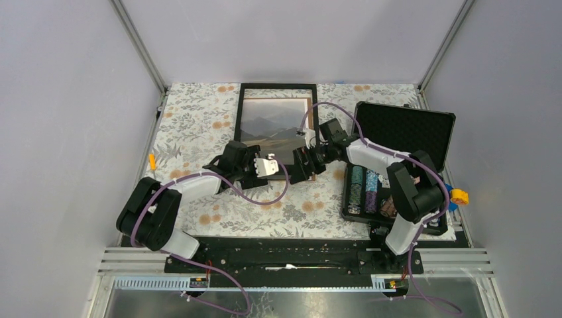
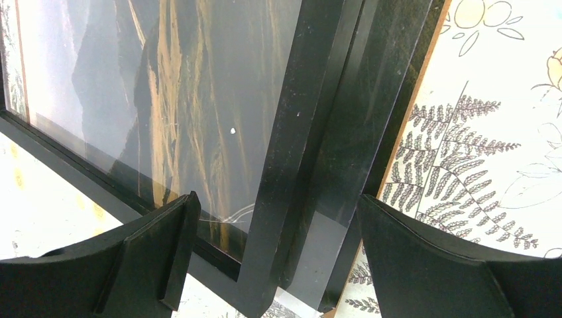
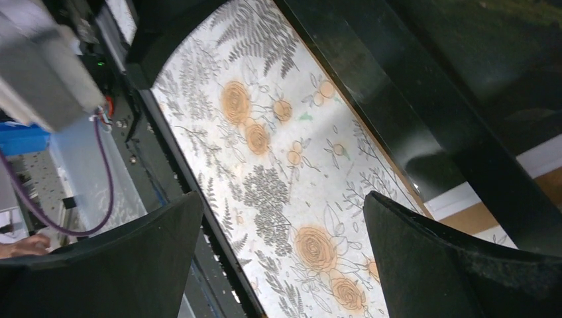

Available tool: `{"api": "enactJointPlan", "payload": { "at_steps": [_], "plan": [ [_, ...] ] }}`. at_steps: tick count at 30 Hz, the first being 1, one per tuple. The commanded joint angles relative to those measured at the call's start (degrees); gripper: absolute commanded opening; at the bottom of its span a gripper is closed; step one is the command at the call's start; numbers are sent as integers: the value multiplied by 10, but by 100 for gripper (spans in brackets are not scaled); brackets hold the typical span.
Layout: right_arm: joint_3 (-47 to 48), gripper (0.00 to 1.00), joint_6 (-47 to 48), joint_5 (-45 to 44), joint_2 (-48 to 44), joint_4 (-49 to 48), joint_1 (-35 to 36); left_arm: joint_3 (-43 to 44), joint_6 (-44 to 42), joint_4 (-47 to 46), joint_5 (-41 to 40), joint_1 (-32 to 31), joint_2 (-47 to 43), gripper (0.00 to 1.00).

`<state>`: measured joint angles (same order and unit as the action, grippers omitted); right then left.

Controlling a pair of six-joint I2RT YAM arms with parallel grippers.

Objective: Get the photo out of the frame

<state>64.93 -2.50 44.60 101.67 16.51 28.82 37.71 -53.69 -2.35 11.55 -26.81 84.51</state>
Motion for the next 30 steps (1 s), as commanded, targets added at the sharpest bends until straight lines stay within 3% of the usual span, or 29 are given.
{"api": "enactJointPlan", "payload": {
  "at_steps": [1, 9, 30],
  "plan": [
    [-51, 98, 8, -54, -43, -81, 12, 12, 3, -25, 1, -2, 7, 94],
    [-127, 98, 37, -162, -106, -133, 12, 0, -1, -24, -2, -2, 2, 95],
    [-111, 98, 36, -209, -41, -127, 28, 1, 8, -23, -2, -2, 0, 95]
  ]
}}
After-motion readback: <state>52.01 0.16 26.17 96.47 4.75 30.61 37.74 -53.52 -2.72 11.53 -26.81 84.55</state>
